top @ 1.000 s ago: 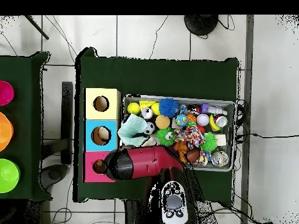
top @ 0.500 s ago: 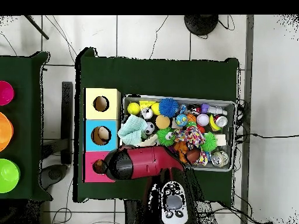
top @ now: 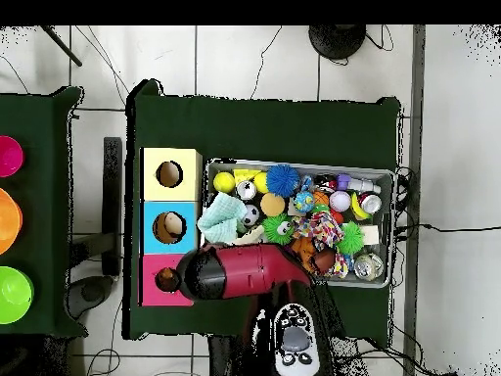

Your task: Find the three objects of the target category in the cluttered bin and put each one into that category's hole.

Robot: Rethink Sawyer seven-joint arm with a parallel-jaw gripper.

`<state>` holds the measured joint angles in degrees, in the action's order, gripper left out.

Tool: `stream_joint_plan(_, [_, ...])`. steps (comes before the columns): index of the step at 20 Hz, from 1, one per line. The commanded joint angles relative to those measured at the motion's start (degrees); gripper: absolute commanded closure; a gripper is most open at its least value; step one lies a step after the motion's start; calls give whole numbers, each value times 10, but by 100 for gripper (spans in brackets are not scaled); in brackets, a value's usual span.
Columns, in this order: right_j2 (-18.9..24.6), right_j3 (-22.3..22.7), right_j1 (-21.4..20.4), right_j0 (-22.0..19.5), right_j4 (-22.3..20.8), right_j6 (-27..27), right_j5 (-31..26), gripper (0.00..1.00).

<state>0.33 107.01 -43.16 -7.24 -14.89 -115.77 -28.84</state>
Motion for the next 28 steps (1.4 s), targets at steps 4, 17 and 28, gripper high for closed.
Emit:
stream_joint_plan(4, [71, -138, 33, -83, -3, 88, -143, 0])
stream_joint_plan(17, [132, -146, 78, -147, -44, 112, -110, 0])
stream_joint_plan(28, [150, -178, 149, -177, -98, 102, -59, 0])
